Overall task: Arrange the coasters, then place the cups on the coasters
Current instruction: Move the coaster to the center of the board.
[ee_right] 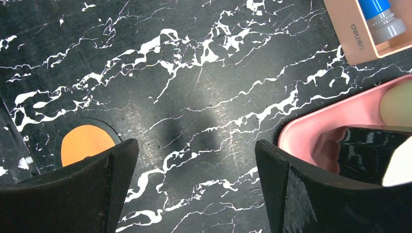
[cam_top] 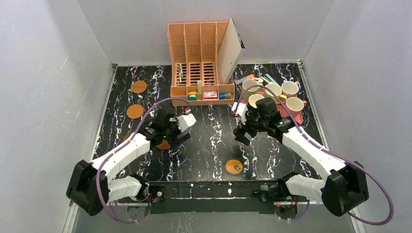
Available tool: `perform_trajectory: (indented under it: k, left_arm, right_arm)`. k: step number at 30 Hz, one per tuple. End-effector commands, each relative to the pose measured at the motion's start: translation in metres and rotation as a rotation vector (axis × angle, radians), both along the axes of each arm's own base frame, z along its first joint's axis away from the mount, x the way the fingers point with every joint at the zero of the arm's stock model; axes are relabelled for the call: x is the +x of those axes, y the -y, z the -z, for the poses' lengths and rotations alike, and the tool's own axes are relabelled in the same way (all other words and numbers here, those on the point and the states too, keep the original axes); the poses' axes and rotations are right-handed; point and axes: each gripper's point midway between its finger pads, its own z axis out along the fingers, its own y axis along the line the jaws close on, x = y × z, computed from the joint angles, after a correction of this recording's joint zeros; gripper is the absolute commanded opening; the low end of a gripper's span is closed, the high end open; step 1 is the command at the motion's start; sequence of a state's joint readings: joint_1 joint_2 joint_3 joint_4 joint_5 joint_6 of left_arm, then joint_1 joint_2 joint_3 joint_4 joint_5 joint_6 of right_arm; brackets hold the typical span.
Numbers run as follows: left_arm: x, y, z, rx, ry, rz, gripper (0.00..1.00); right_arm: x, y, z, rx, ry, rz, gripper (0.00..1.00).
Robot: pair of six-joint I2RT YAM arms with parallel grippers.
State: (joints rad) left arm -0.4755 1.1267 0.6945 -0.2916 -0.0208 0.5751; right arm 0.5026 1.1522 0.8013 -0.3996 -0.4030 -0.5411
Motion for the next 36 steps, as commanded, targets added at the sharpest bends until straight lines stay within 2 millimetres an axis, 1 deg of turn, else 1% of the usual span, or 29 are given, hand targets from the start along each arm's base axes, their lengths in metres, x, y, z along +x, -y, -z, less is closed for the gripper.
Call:
perform_trajectory:
  k: [1,3,5,7,8,10,12,13,15,17,20,22,23,24,30,32,36]
  left_arm:
    - [-0.018,0.047,0.002,0.056,-0.027,0.125,0.98]
    - [-0.027,0.075,0.003,0.065,-0.03,0.198,0.98]
    - [-0.038,0.099,0.007,0.075,-0.044,0.271,0.98]
    - [-0.05,0.124,0.01,0.093,-0.046,0.339,0.98]
    - [-0.06,0.138,0.013,0.107,-0.044,0.389,0.98]
    - [-0.074,0.16,0.019,0.129,-0.044,0.452,0.98]
    - [-0.087,0.181,0.024,0.135,-0.057,0.505,0.98]
    - [-0.093,0.19,0.03,0.145,-0.075,0.529,0.98]
    - [-0.103,0.208,0.036,0.133,-0.099,0.563,0.98]
    - [-0.108,0.227,0.037,0.098,-0.113,0.588,0.98]
    - [-0.113,0.249,0.037,0.052,-0.135,0.616,0.98]
    - [-0.118,0.262,0.035,0.019,-0.157,0.639,0.98]
    - [-0.123,0.268,0.034,-0.004,-0.183,0.661,0.98]
    - [-0.127,0.273,0.033,-0.023,-0.201,0.674,0.98]
    - [-0.144,0.283,0.044,-0.052,-0.319,0.694,0.98]
    - [-0.146,0.287,0.045,-0.064,-0.339,0.684,0.98]
    - [-0.146,0.296,0.041,-0.1,-0.348,0.657,0.98]
  right_arm:
    - [-0.003,0.002,-0.005,-0.005,0.044,-0.04,0.98]
    - [0.006,0.006,-0.011,-0.018,0.084,0.002,0.98]
    - [0.017,0.014,-0.013,-0.038,0.138,0.062,0.98]
    - [0.031,0.026,-0.014,-0.061,0.198,0.145,0.98]
    - [0.04,0.033,-0.017,-0.069,0.23,0.197,0.98]
    - [0.055,0.049,-0.024,-0.073,0.273,0.297,0.98]
    - [0.067,0.065,-0.032,-0.07,0.292,0.383,0.98]
    - [0.071,0.073,-0.036,-0.065,0.301,0.419,0.98]
    - [0.076,0.084,-0.044,-0.051,0.327,0.47,0.98]
    - [0.079,0.094,-0.055,-0.031,0.363,0.515,0.98]
    - [0.081,0.106,-0.066,-0.016,0.403,0.565,0.98]
    - [0.082,0.111,-0.069,-0.011,0.419,0.584,0.98]
    - [0.083,0.112,-0.069,-0.009,0.424,0.585,0.98]
    - [0.084,0.117,-0.069,-0.021,0.43,0.607,0.98]
    - [0.093,0.128,-0.063,-0.061,0.434,0.669,0.98]
    - [0.093,0.128,-0.063,-0.06,0.436,0.668,0.98]
    - [0.091,0.127,-0.064,-0.052,0.438,0.663,0.98]
